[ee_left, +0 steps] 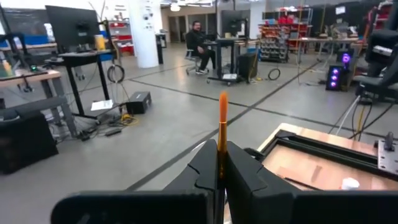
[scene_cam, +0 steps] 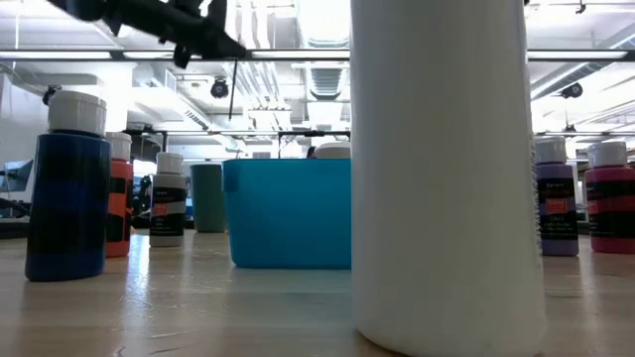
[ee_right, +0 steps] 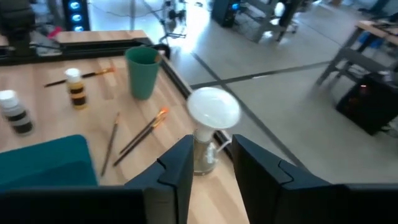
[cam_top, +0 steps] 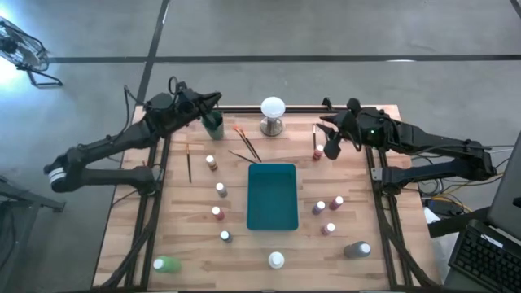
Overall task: Pick & Place Paint Supplies
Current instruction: Put the yellow paint brush into the green cup
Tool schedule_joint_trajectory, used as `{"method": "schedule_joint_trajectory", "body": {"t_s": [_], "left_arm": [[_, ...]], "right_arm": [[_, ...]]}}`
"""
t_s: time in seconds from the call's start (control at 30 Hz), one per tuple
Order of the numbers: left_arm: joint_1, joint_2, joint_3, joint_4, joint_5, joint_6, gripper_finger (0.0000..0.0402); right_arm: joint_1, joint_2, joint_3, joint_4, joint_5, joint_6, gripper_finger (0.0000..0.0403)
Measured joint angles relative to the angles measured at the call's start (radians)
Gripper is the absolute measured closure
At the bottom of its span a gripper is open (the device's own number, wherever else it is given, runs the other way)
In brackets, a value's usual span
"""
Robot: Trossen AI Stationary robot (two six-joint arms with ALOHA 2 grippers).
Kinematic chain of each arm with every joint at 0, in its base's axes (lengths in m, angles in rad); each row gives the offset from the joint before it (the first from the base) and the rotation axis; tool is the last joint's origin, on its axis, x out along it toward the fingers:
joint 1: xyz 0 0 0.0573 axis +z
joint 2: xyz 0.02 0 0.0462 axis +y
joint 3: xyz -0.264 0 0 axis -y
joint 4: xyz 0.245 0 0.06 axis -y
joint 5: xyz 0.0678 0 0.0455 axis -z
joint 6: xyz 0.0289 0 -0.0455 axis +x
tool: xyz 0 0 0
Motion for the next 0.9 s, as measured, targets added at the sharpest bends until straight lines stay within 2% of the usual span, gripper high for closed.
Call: {"method": "schedule_joint_trajectory", "body": {"t_s": [0.2,0.47,0.67,0.9], "left_arm": [[0.018,-0.022,-0.135,0.116,-0.040,0.000,0.0389],[0.062,-0.017,-0.206,0.170,-0.077,0.000,0.0389],[0.094,-0.016,-0.251,0.200,-0.079,-0.016,0.0389],[0.112,-0.009,-0.348,0.350,-0.079,-0.019,0.0389]], "right_arm": [[-0.006,0.001,-0.017,0.061,0.017,-0.024,0.0311],[-0.008,0.001,-0.017,0.075,0.023,-0.024,0.0321],[-0.013,0.002,-0.018,0.081,0.028,-0.024,0.0306],[-0.013,0.009,-0.018,0.086,0.029,-0.024,0.0284]]}}
